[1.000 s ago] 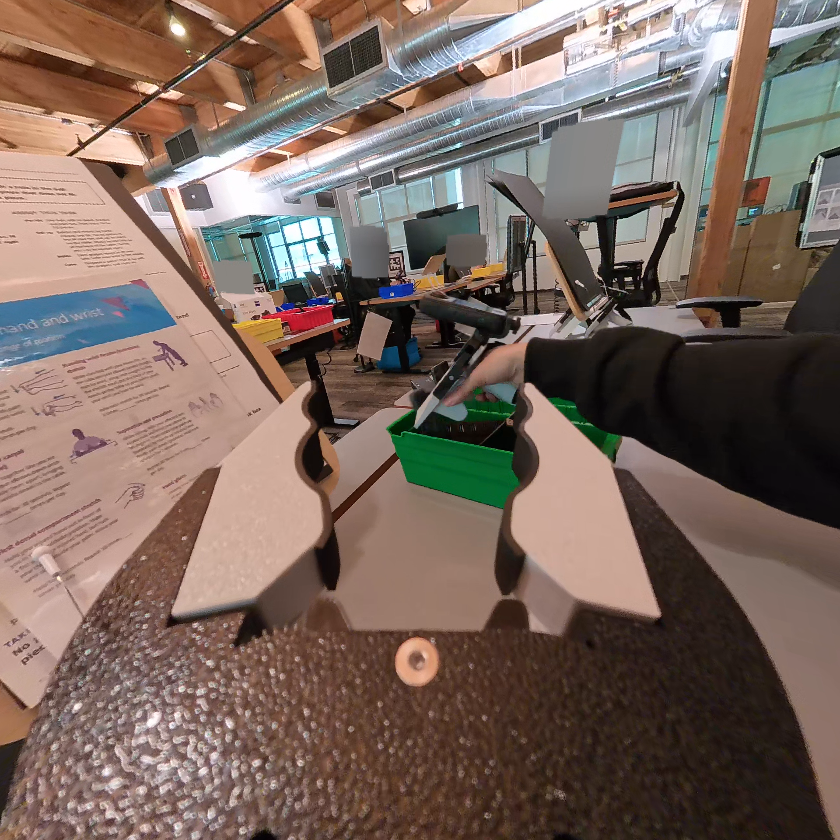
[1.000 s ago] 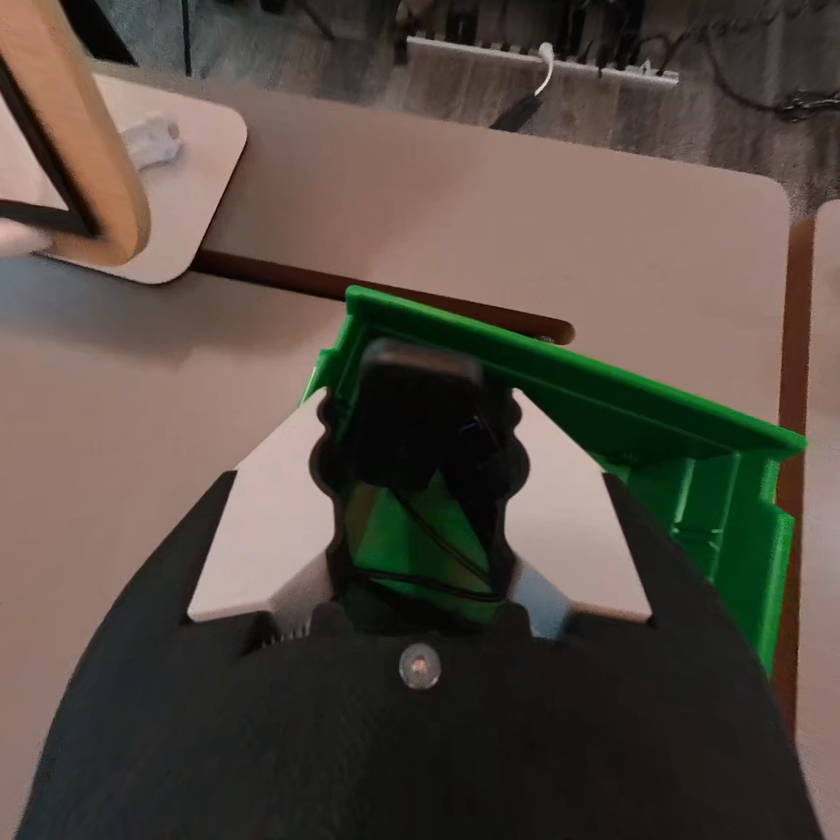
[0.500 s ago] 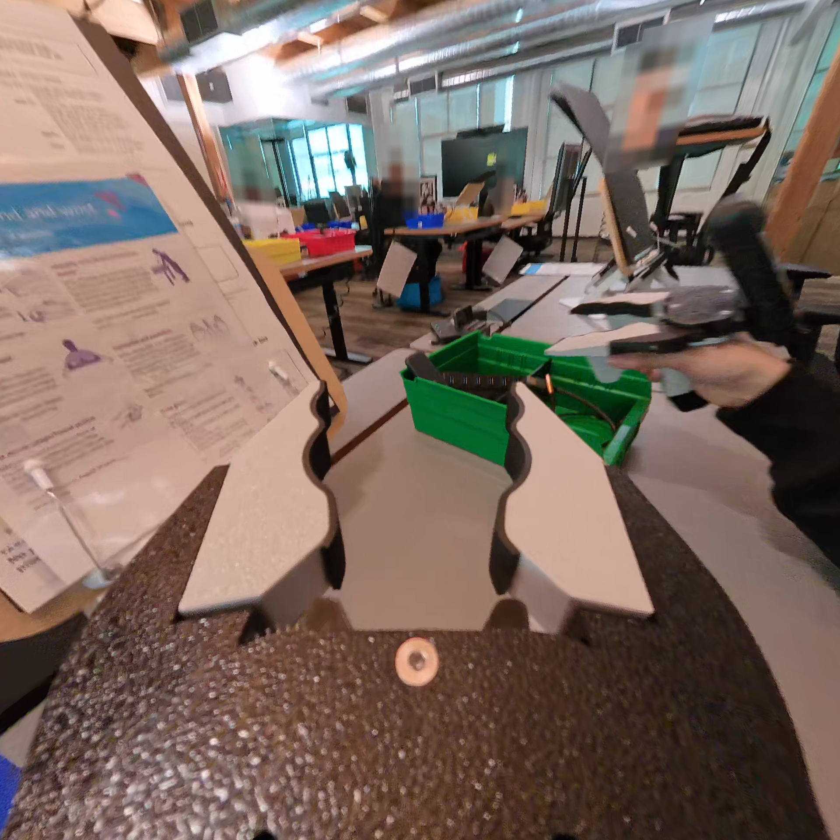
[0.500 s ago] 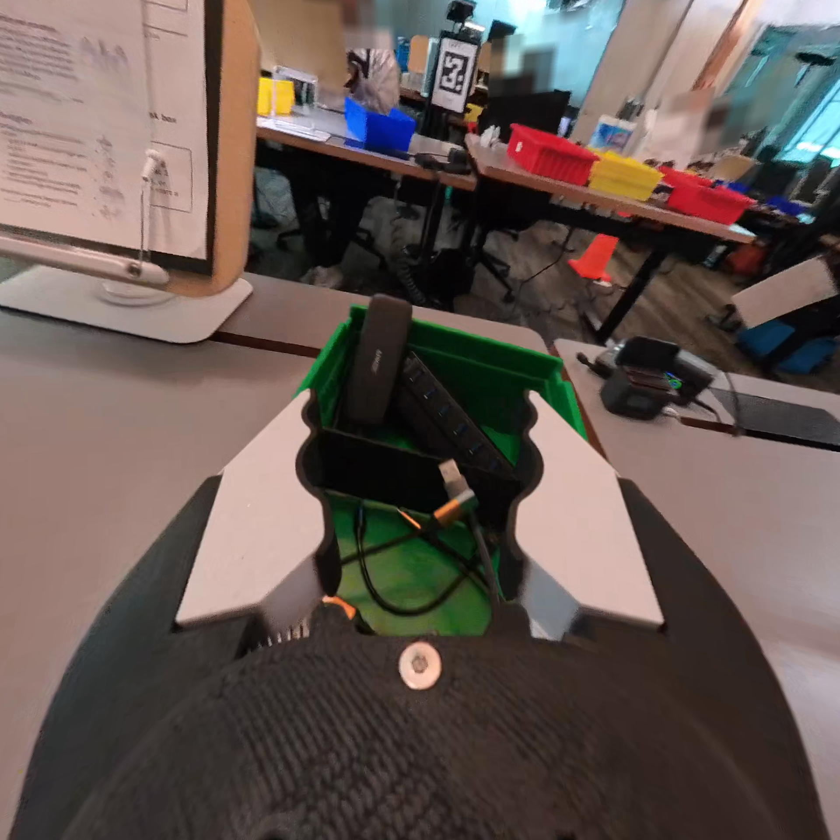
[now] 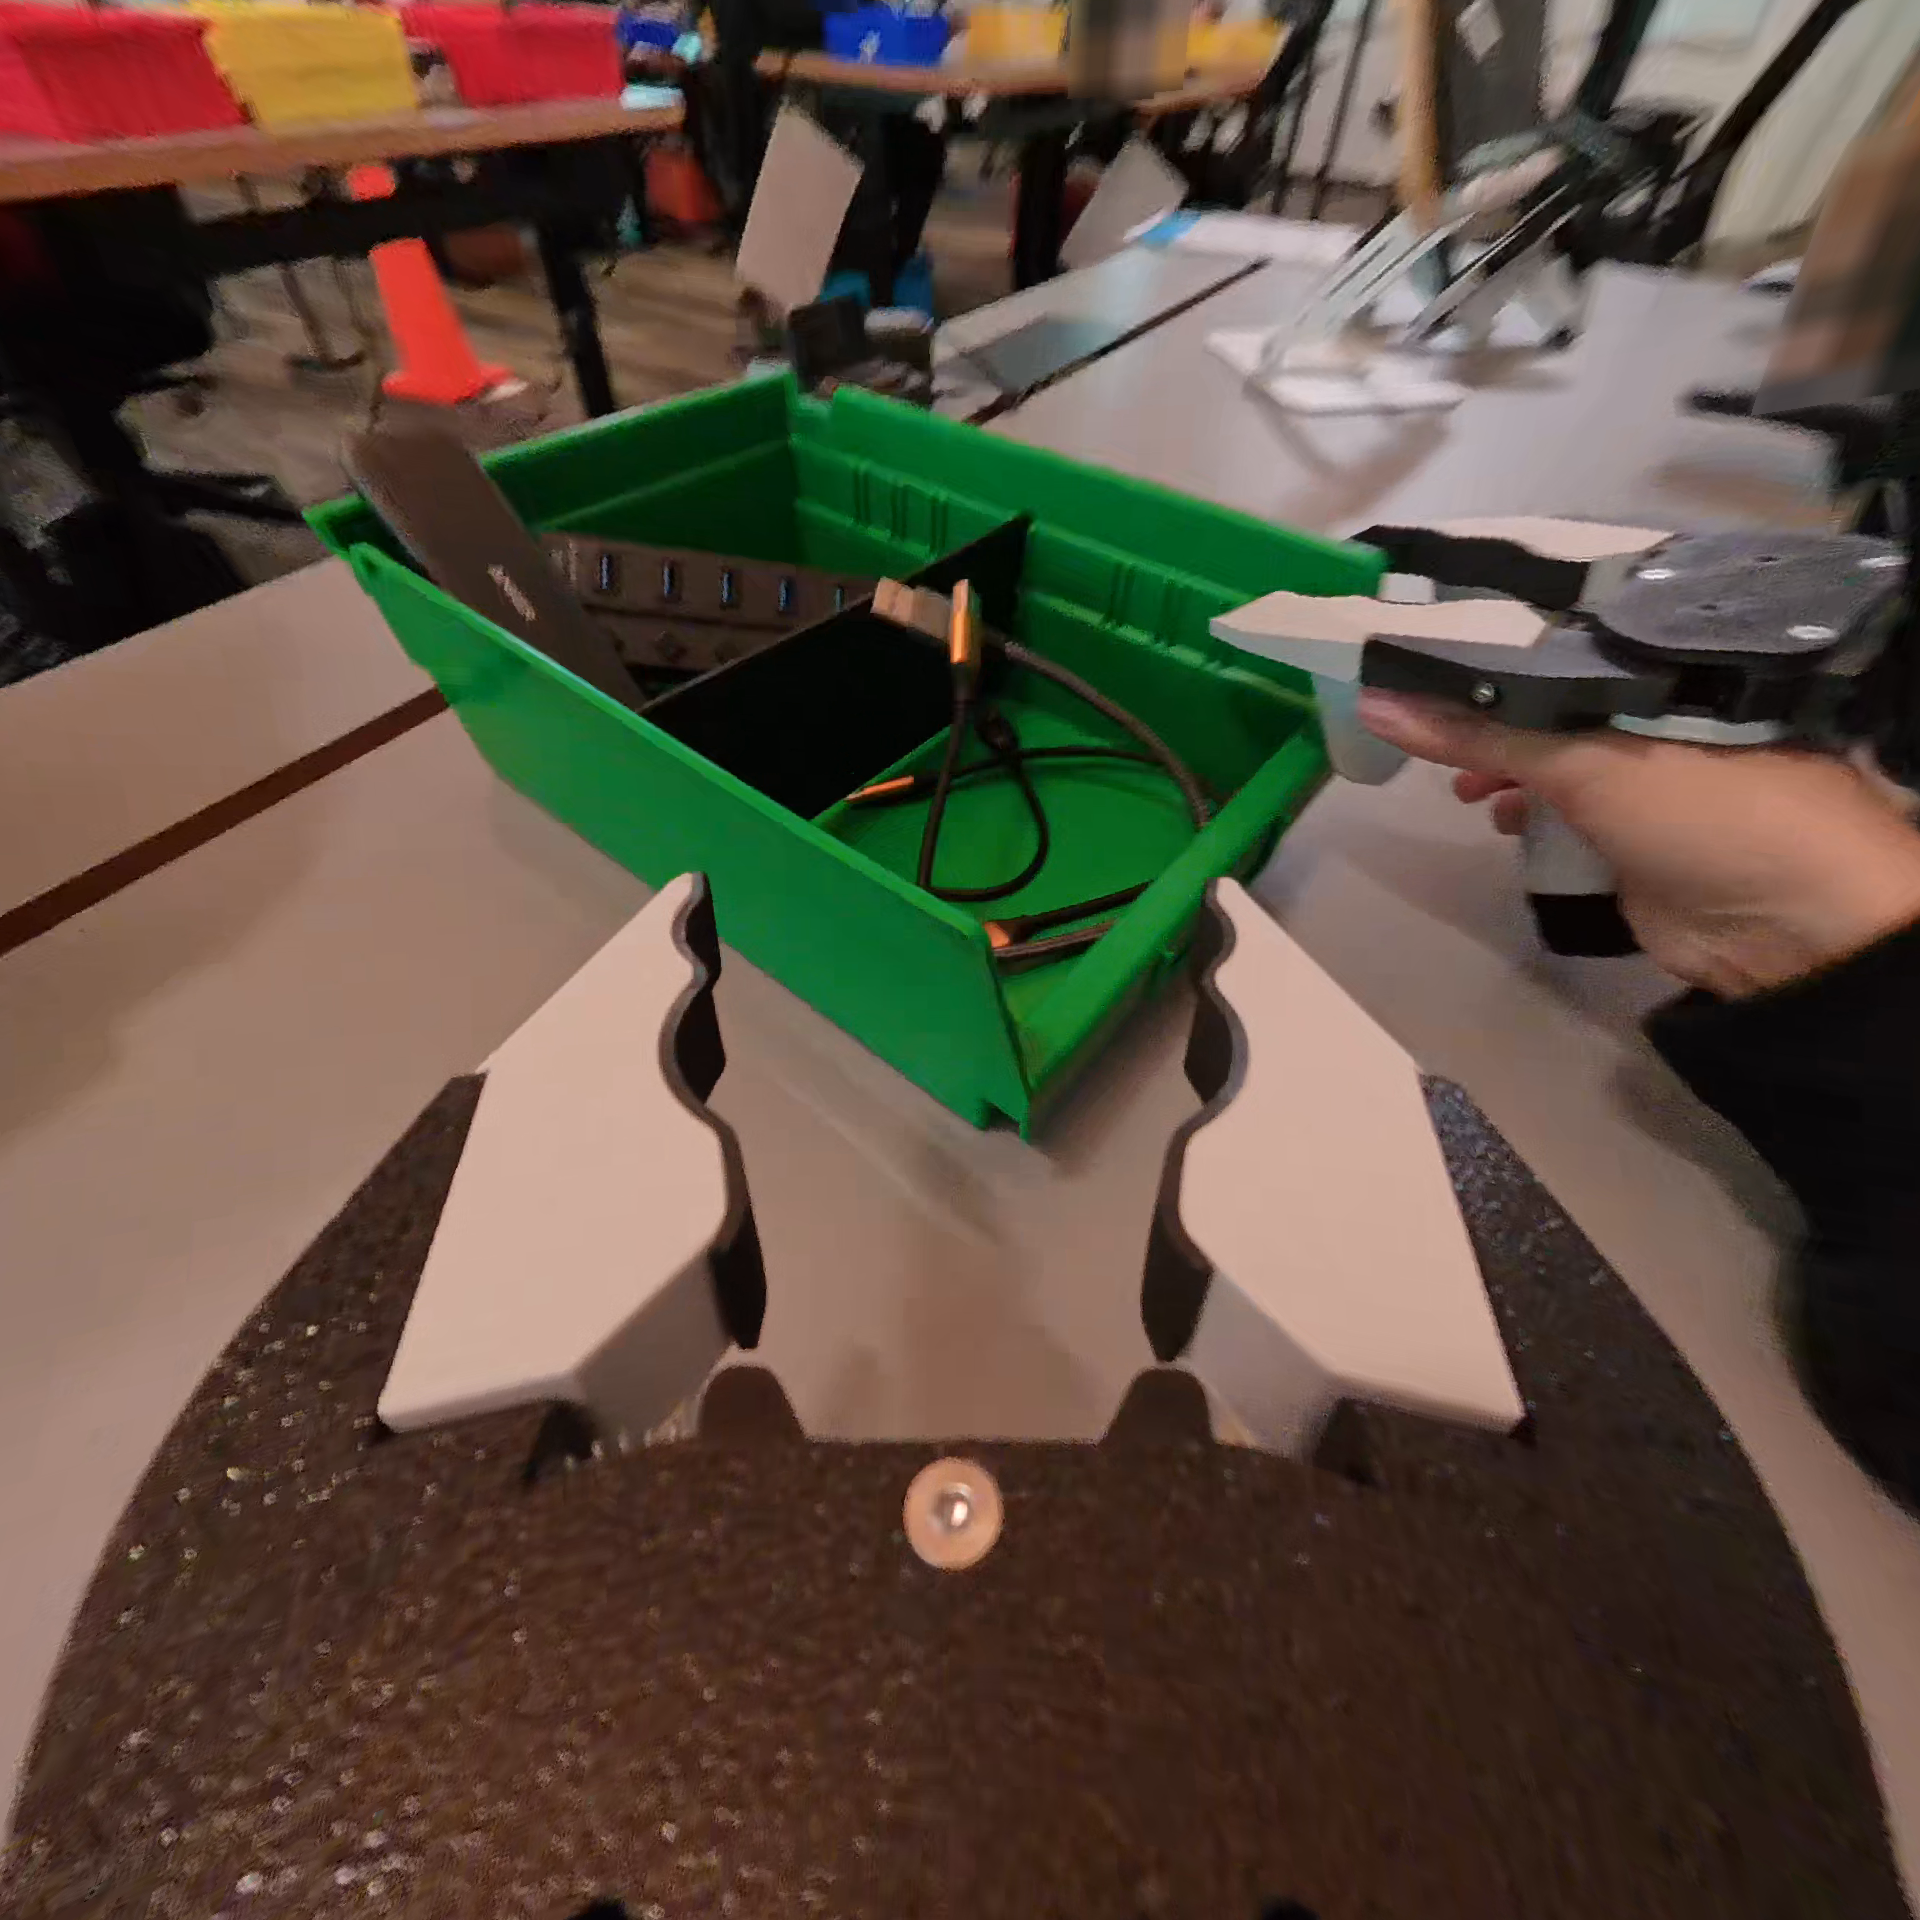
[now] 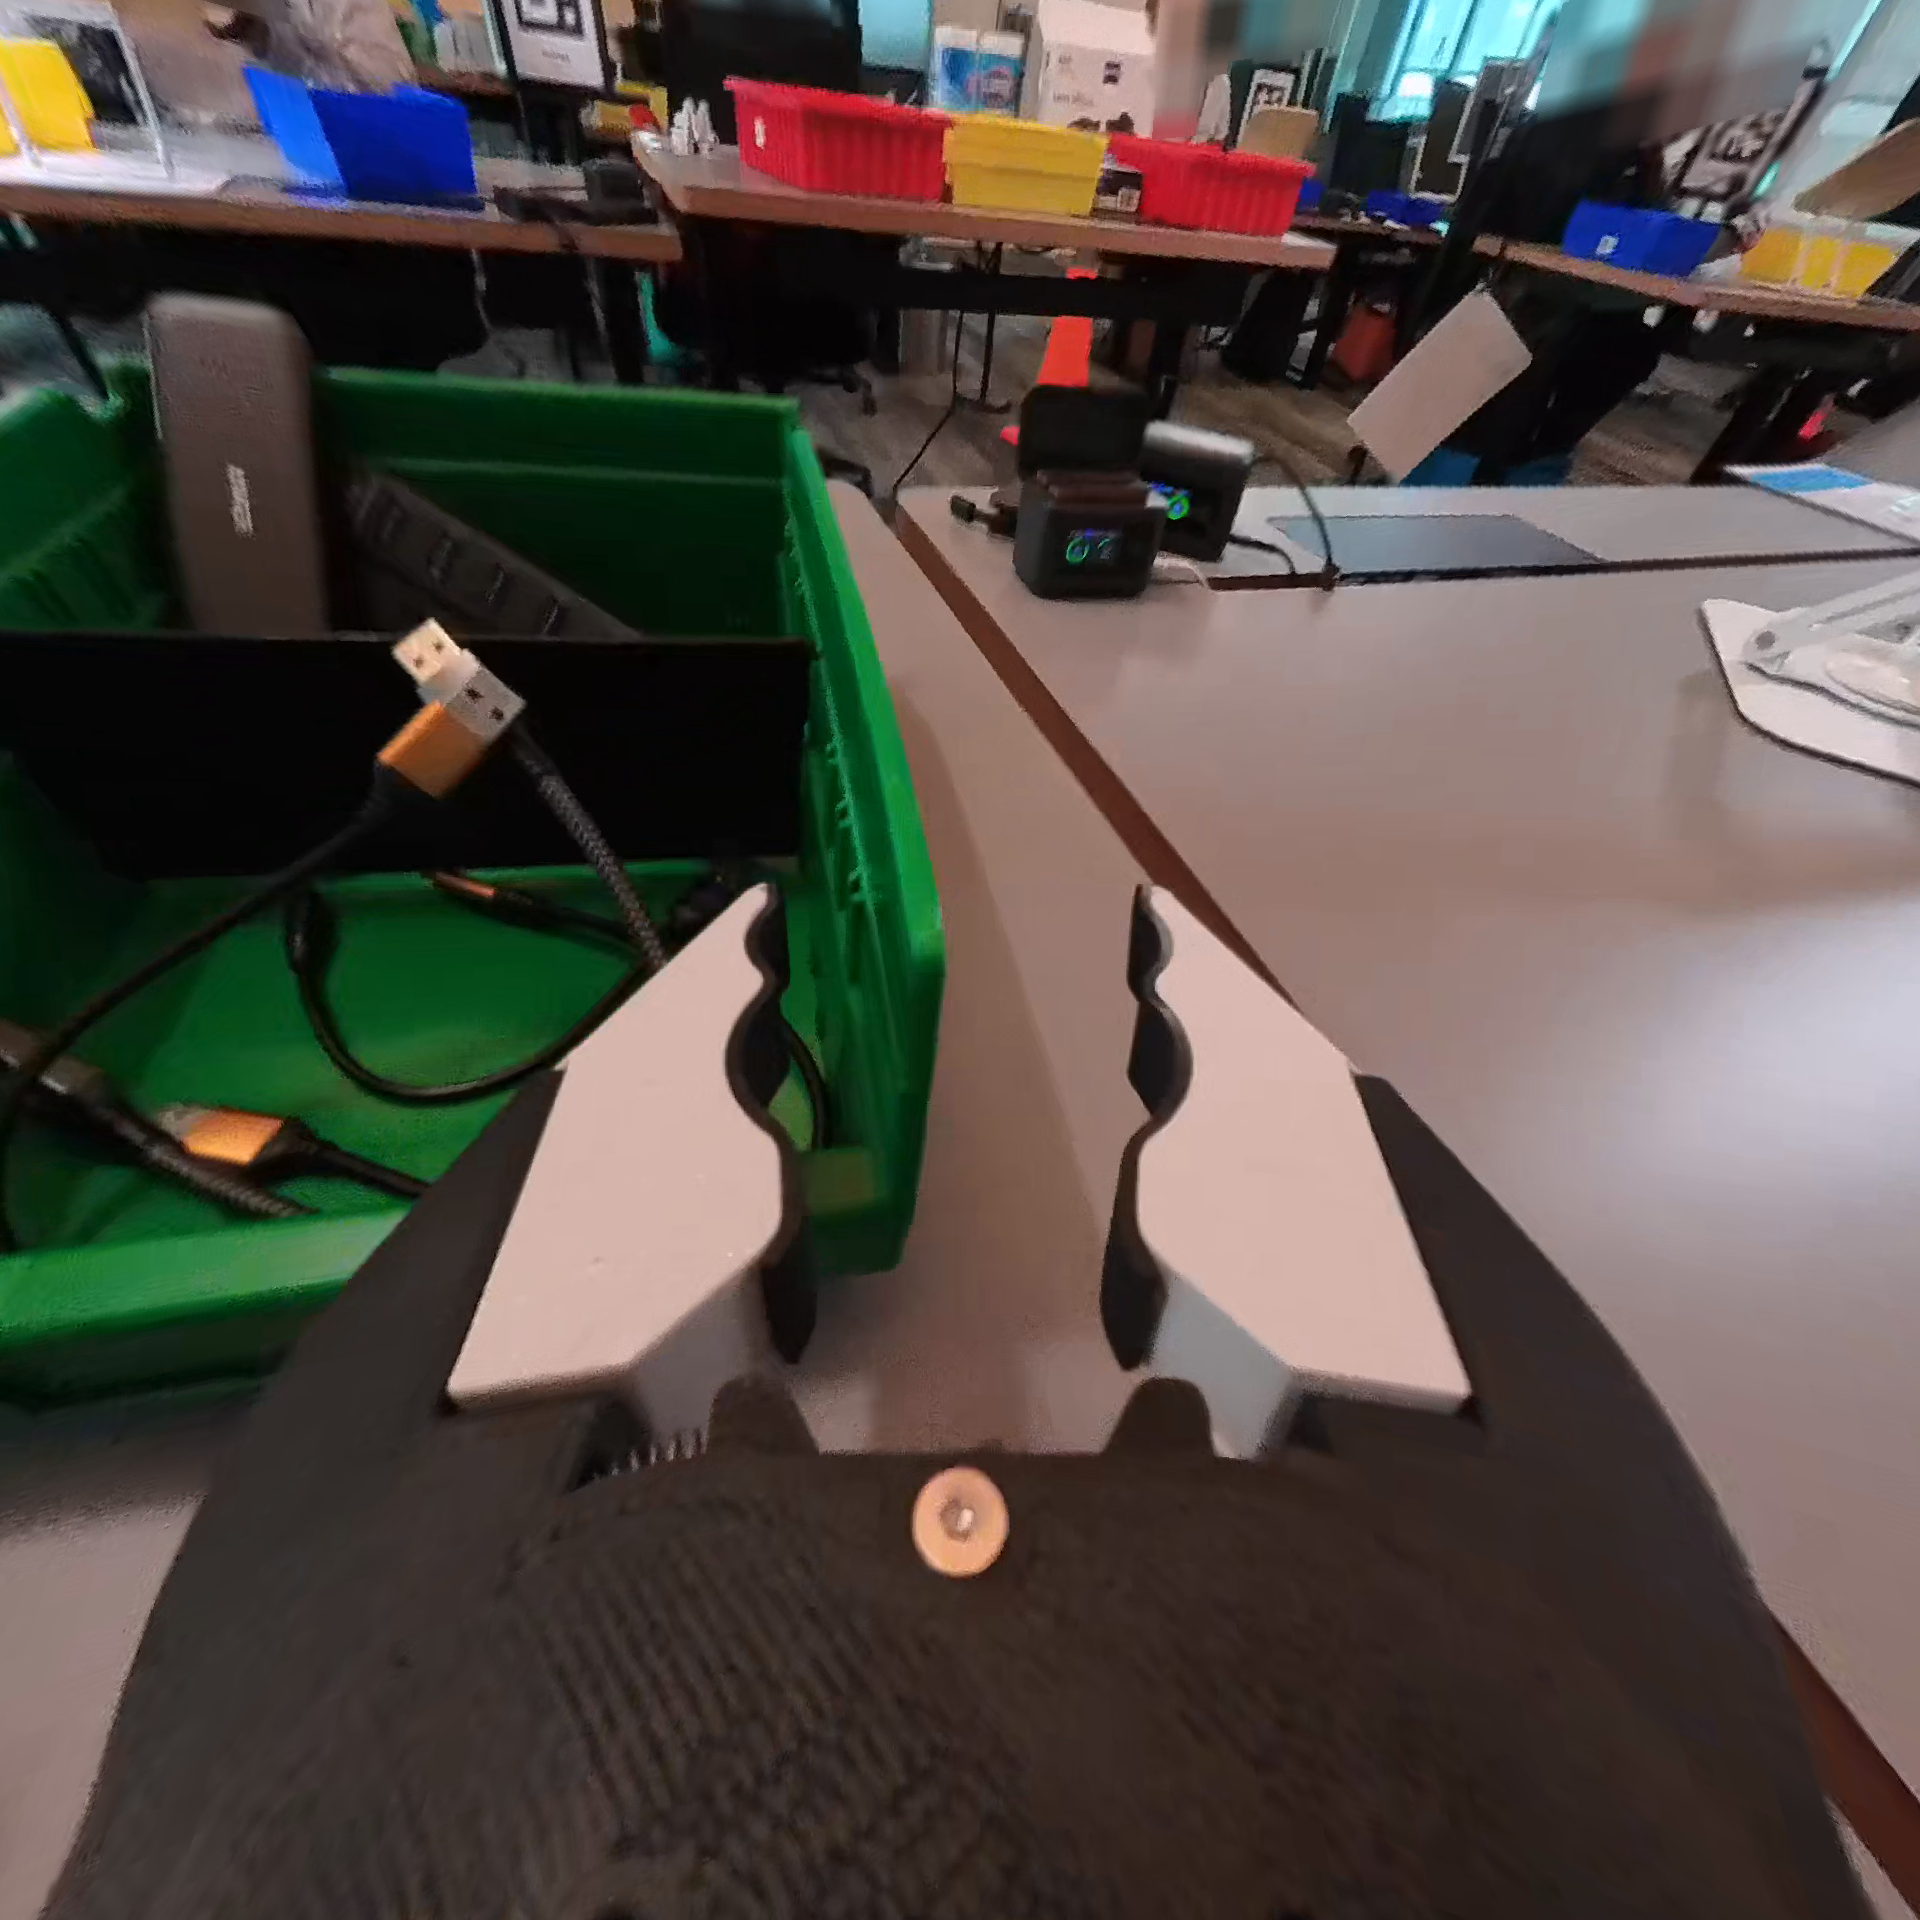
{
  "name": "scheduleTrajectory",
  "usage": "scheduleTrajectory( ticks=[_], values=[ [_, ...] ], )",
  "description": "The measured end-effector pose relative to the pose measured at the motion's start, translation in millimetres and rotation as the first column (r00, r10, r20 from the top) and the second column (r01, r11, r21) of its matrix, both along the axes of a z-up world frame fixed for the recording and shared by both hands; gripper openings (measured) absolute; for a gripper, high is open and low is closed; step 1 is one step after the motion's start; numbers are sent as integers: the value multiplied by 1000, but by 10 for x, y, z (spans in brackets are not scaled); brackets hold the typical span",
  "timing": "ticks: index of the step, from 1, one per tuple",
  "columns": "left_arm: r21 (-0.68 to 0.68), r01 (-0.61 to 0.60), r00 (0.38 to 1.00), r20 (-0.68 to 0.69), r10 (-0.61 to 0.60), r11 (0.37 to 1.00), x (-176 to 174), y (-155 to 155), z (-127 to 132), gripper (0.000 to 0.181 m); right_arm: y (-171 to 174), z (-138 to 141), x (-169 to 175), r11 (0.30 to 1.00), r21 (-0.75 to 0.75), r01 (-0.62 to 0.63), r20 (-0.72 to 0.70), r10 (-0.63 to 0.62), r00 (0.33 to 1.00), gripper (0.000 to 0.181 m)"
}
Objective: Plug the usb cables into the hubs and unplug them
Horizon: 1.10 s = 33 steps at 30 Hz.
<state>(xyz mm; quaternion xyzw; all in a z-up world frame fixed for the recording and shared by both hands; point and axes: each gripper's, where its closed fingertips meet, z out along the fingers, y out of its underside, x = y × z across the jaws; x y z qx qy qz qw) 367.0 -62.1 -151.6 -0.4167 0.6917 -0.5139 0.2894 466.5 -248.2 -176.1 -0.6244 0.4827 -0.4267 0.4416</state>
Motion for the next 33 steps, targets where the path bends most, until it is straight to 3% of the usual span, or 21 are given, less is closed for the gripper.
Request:
scheduleTrajectory(
  ticks=[1, 3, 5, 8, 13, 17, 24, 28, 31, 33],
  values=[
    [30, -39, 999, -18, 40, 999, 90, -33, -80, 86, 70, -70, 14, 999, -18, -44, -19, 44, 999, 49],
    [70, -87, 995, -39, 90, 994, 219, -64, -189, 56, 163, -86, 22, 996, -4, -86, -15, 86, 996, 16],
    [120, -183, 983, 22, 182, 976, 331, 85, -207, 29, 180, -96, -12, 995, 15, -97, -47, 97, 994, 6],
    [120, -217, 976, 53, 212, 969, 334, 251, -212, 21, 307, -101, -89, 981, 100, -167, -64, 174, 983, 1],
    [171, -271, 961, 102, 256, 947, -45, 624, -208, 18, 673, -116, -408, 971, 90, -220, -94, 228, 969, 2],
    [163, -323, 946, 94, 311, 932, -543, 1114, -210, 17, 1168, -130, -870, 950, 37, -309, -169, 311, 935, 3],
    [154, -433, 901, 82, 425, 888, -1393, 2144, -209, 15, 2261, -133, -1668, 827, -32, -561, -193, 546, 815, 8],
    [161, -358, 934, 43, 356, 920, -1706, 2438, -195, 23, 2711, -141, -1880, 757, -90, -647, -161, 630, 759, 25],
    [14, -344, 926, 169, 337, 939, -1903, 2606, 186, 24, 2883, -84, -1996, 708, -51, -704, -148, 692, 707, 43],
    [6, -390, 901, 209, 381, 921, -2063, 2945, 458, 36, 2828, 102, -1968, 728, -46, -685, -97, 679, 728, 64]
  ],
)
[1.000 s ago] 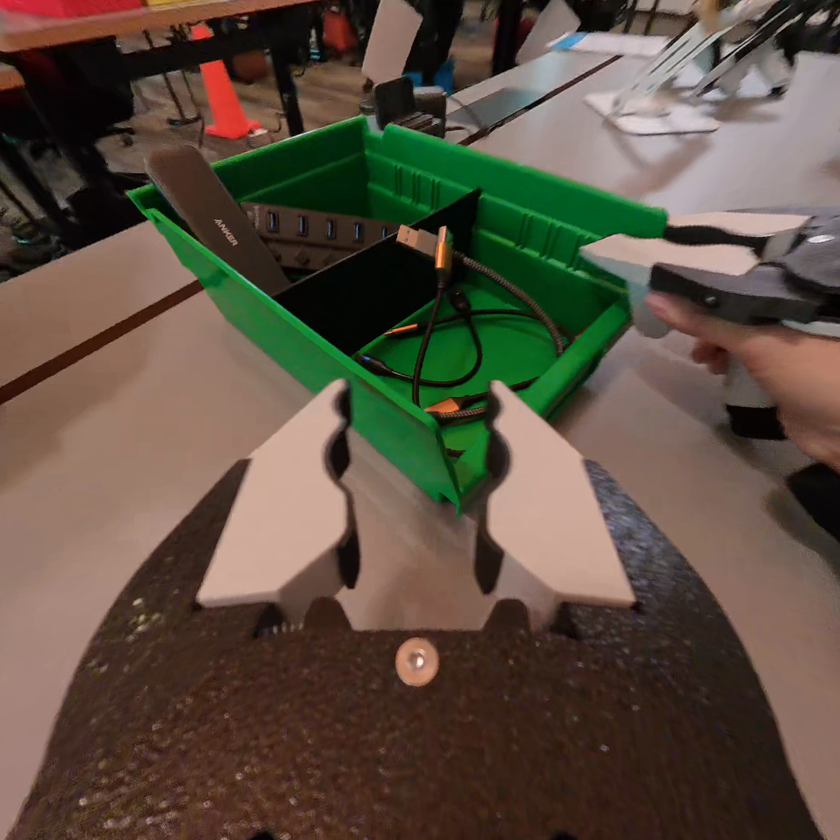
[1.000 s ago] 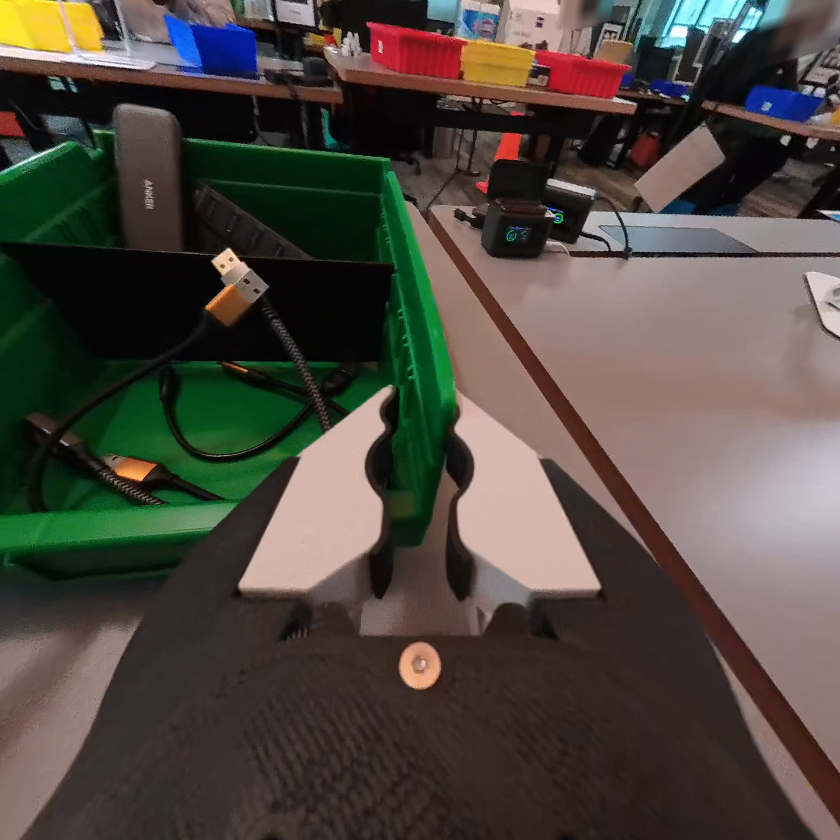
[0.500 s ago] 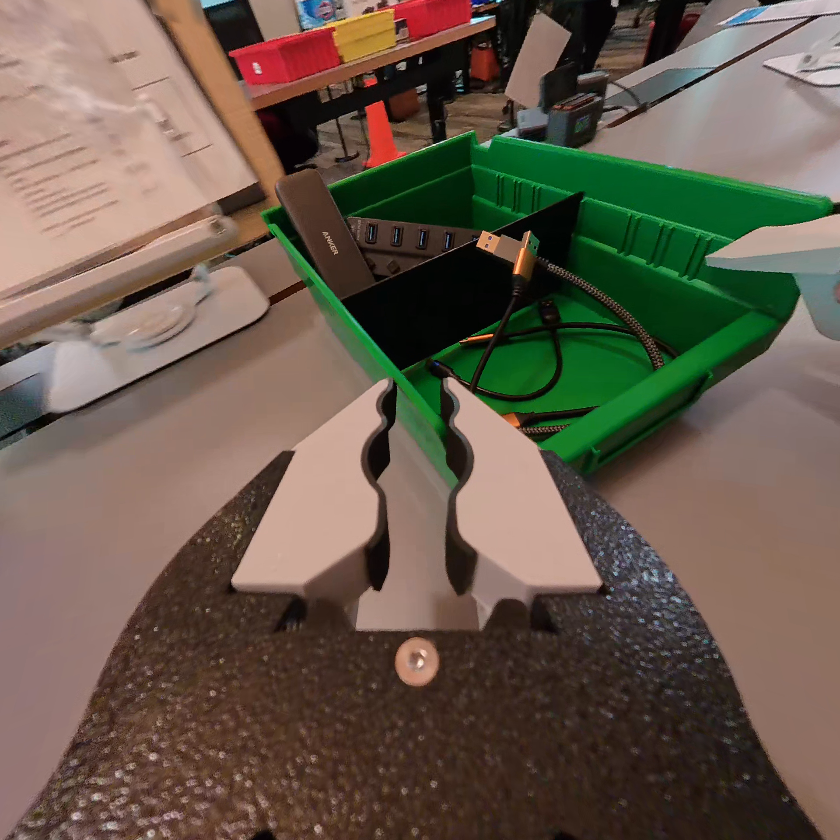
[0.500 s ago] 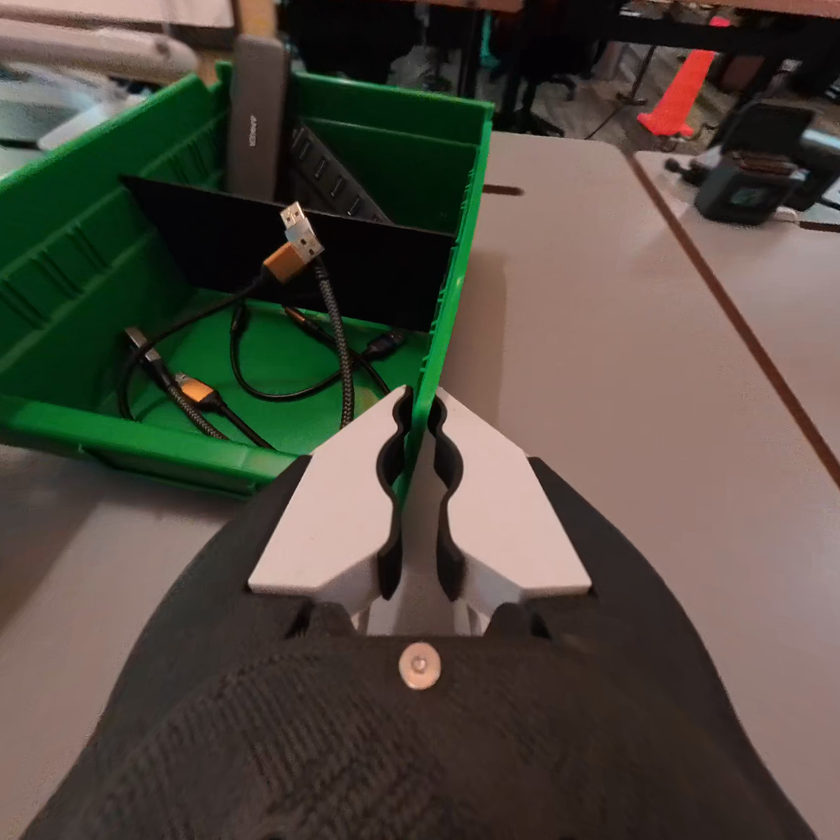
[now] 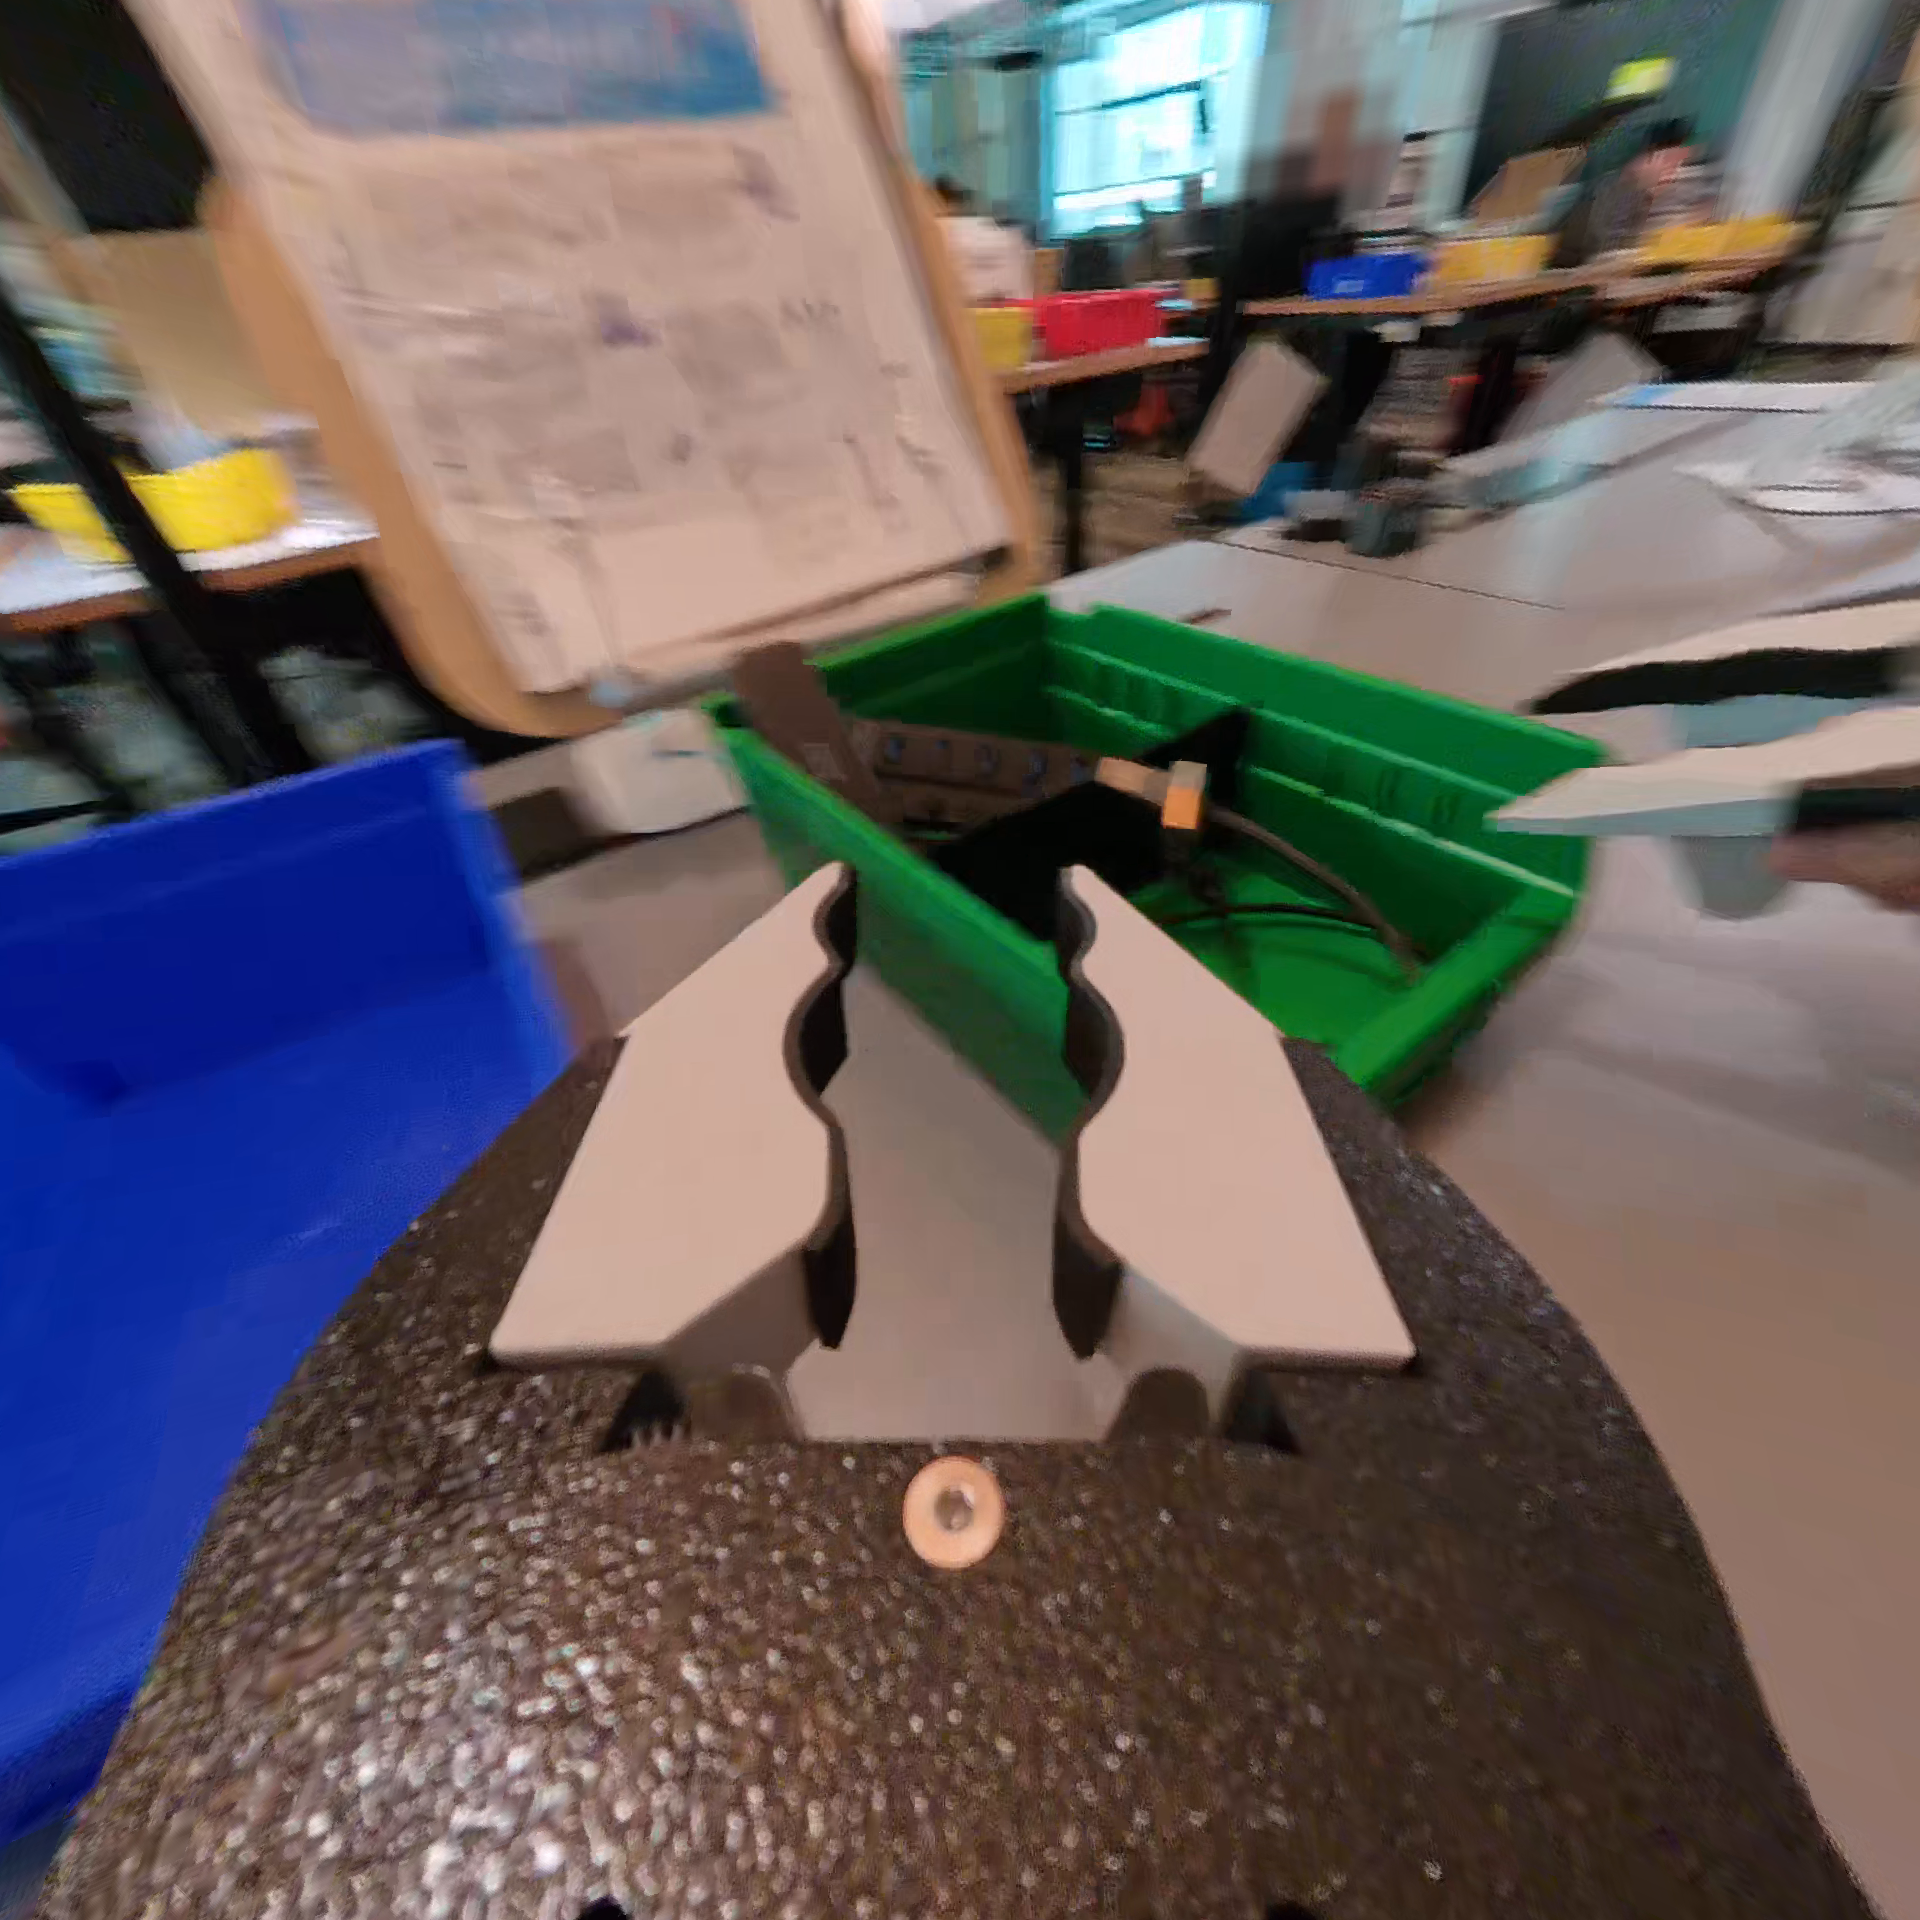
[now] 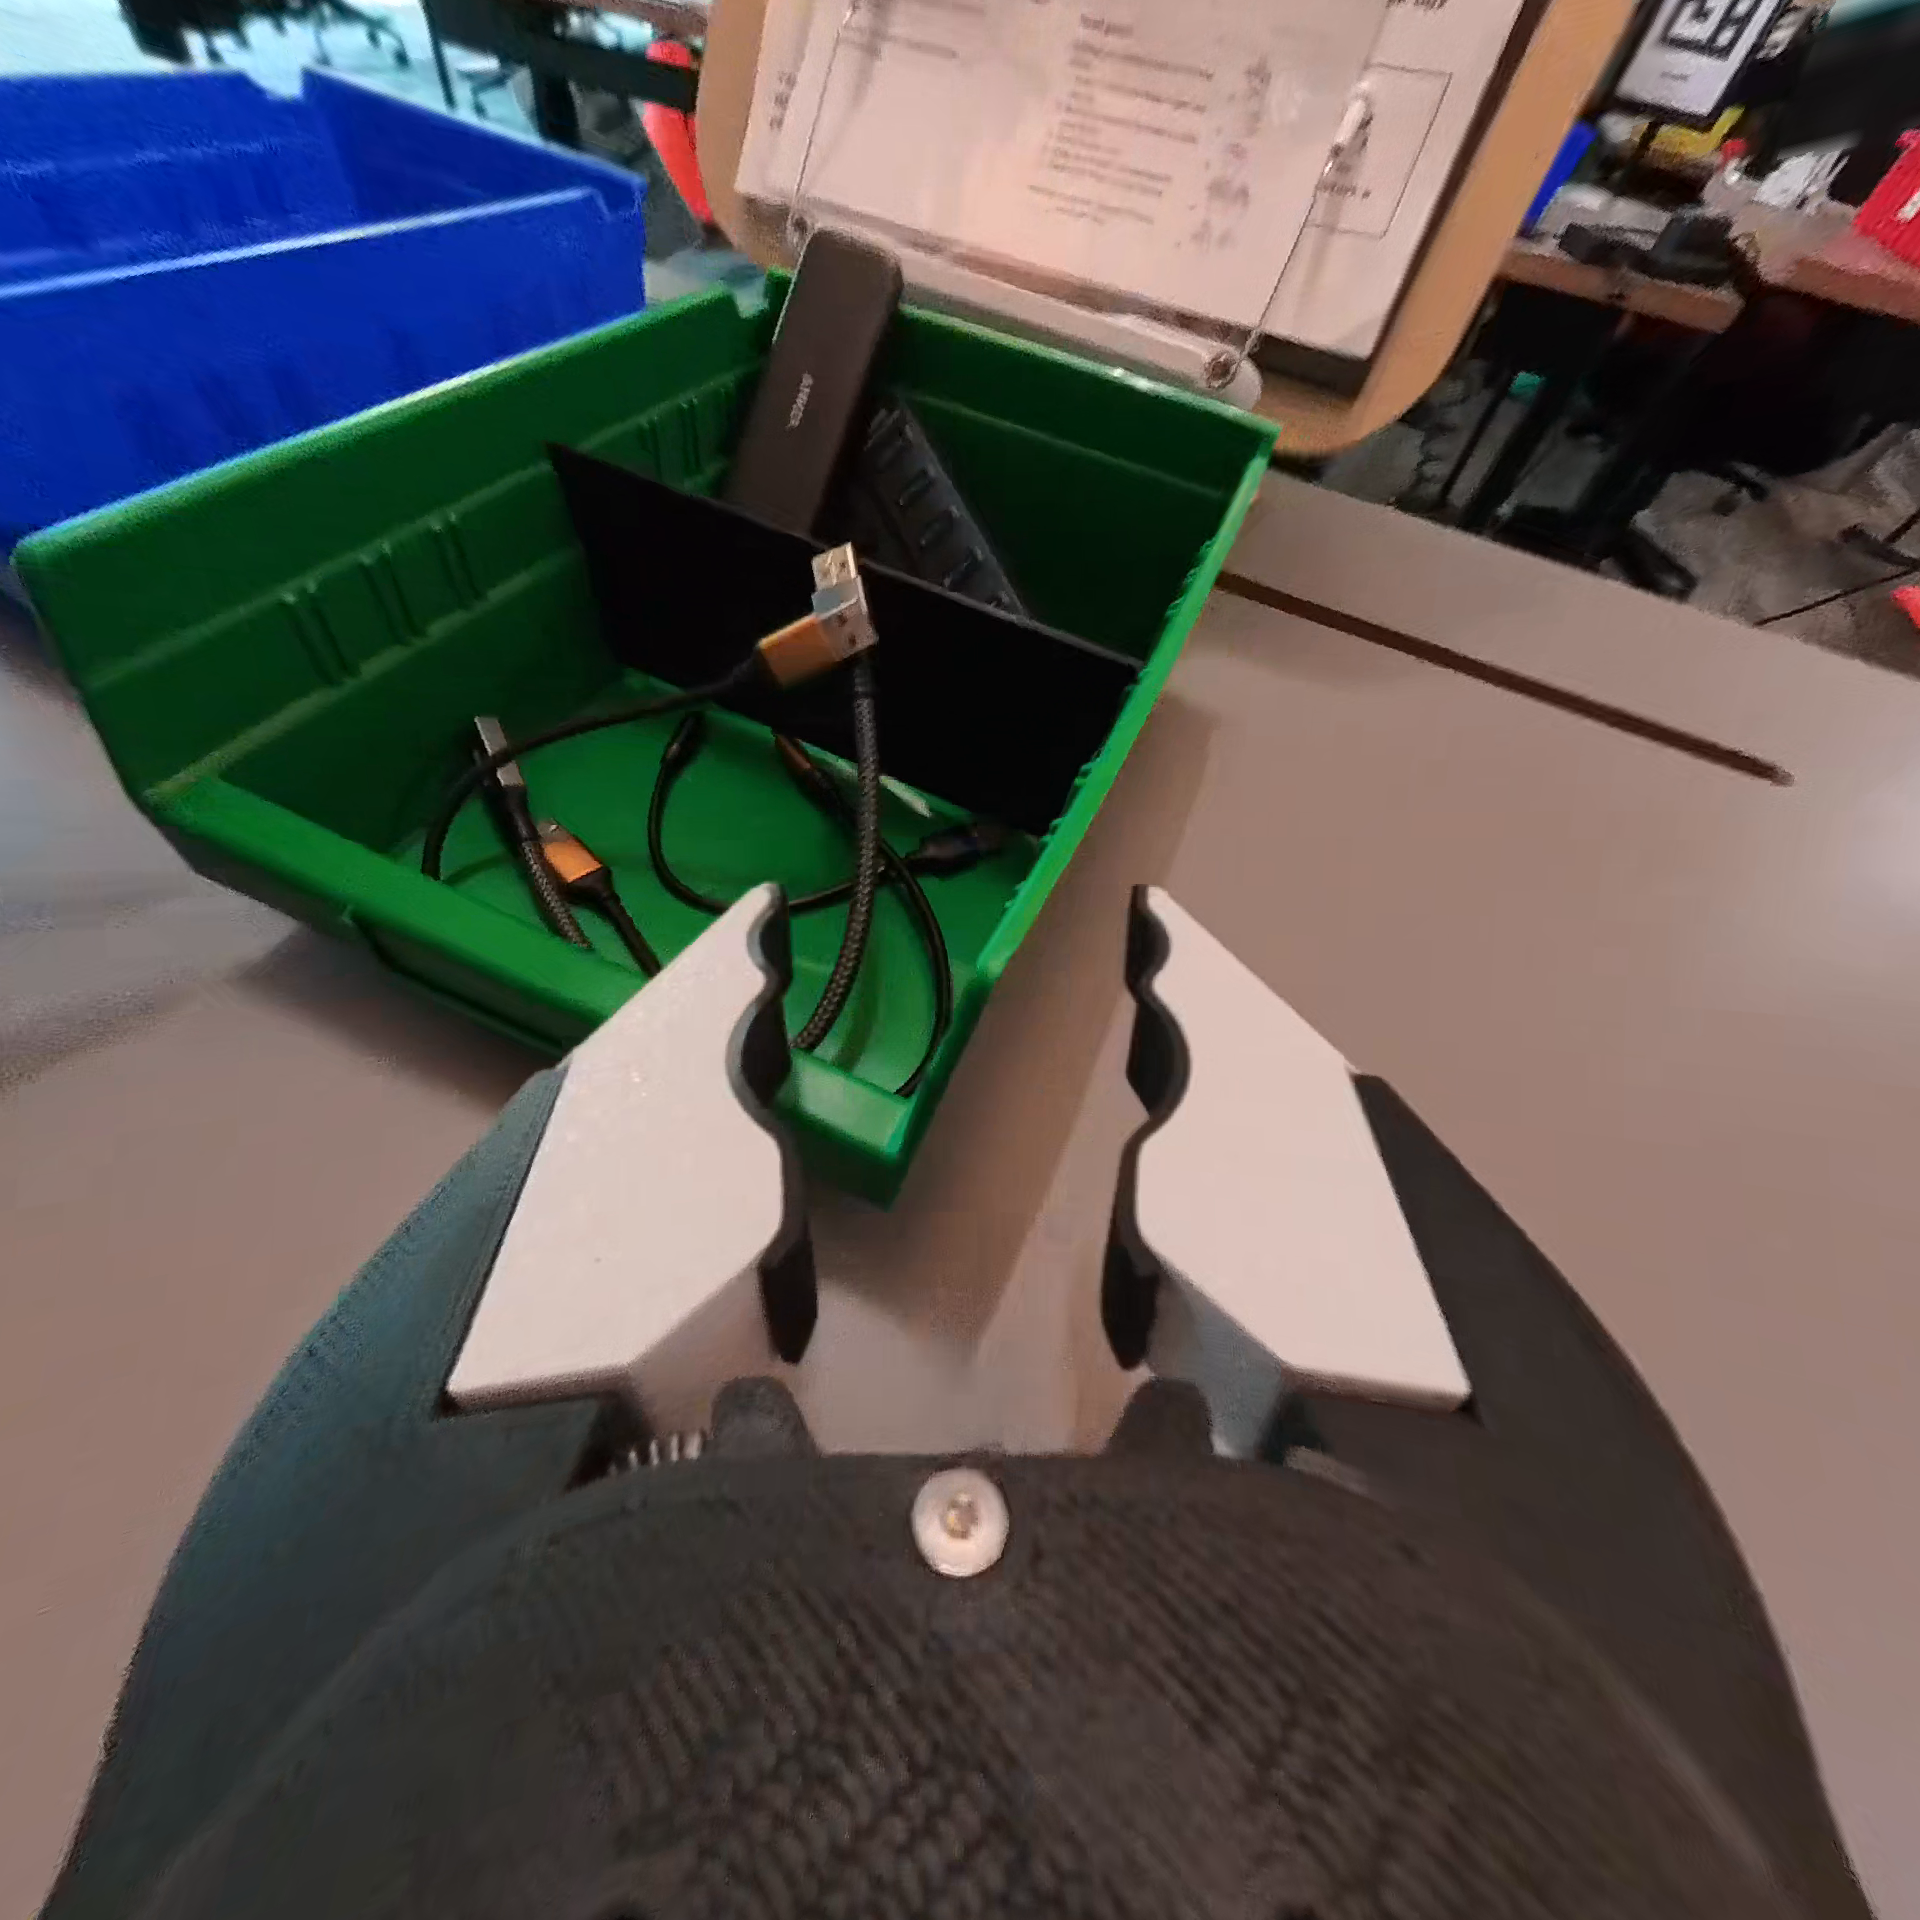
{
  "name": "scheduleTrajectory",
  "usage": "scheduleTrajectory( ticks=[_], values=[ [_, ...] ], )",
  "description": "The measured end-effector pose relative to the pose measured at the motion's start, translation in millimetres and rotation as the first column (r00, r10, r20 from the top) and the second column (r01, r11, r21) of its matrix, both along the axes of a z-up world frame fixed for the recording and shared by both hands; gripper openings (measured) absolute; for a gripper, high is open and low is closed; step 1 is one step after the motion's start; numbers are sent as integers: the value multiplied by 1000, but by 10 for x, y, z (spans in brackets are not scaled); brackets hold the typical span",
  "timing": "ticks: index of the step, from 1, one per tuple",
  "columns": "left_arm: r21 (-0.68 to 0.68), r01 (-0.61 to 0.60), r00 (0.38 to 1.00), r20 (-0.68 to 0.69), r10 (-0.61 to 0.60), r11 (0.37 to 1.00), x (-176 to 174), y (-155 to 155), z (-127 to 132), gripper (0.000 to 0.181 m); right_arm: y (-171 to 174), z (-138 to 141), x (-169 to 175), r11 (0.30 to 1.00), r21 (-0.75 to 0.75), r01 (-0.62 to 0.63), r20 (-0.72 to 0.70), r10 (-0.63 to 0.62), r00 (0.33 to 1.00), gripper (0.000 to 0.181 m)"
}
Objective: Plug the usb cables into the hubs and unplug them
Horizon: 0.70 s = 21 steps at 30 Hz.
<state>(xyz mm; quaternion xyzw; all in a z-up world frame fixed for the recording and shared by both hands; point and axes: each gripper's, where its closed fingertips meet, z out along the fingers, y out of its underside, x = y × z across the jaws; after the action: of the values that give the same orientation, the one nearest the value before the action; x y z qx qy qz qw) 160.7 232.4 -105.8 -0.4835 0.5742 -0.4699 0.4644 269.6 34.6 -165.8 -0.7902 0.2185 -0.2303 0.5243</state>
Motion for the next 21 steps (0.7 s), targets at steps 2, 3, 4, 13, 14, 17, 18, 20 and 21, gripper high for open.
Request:
scheduleTrajectory(
  ticks=[2, 3, 4, 13, 14, 17, 18, 20, 21],
  values=[
    [37, -225, 974, 25, 224, 974, -213, 700, 178, 57, -124, 237, 73, 998, 29, 55, 70, -56, 996, 72],
    [58, -341, 940, 41, 339, 938, -357, 1074, 215, 65, -167, 343, 81, 997, 46, 64, 98, -68, 993, 73],
    [72, -446, 895, 51, 443, 892, -515, 1436, 208, 68, -174, 421, 60, 997, 63, 52, 115, -59, 992, 73],
    [-100, -601, 798, -118, 591, 793, -1032, 2740, -564, 78, 126, 363, -201, 996, 16, -84, 137, 81, 987, 76],
    [-137, -579, 815, -98, 571, 804, -976, 2731, -566, 74, 170, 342, -234, 995, 6, -99, 138, 97, 986, 76],
    [-150, -547, 837, -70, 543, 824, -824, 2705, -618, 58, 270, 294, -315, 991, -18, -134, 147, 135, 980, 77],
    [-137, -534, 845, -93, 526, 834, -776, 2669, -687, 52, 293, 275, -334, 990, -24, -141, 146, 143, 979, 77],
    [-90, -551, 831, -151, 535, 830, -741, 2670, -818, 37, 327, 246, -362, 988, -36, -150, 145, 154, 977, 77],
    [-39, -583, 806, -152, 572, 811, -779, 2721, -826, 23, 340, 237, -372, 987, -41, -152, 146, 157, 977, 77]
  ],
)
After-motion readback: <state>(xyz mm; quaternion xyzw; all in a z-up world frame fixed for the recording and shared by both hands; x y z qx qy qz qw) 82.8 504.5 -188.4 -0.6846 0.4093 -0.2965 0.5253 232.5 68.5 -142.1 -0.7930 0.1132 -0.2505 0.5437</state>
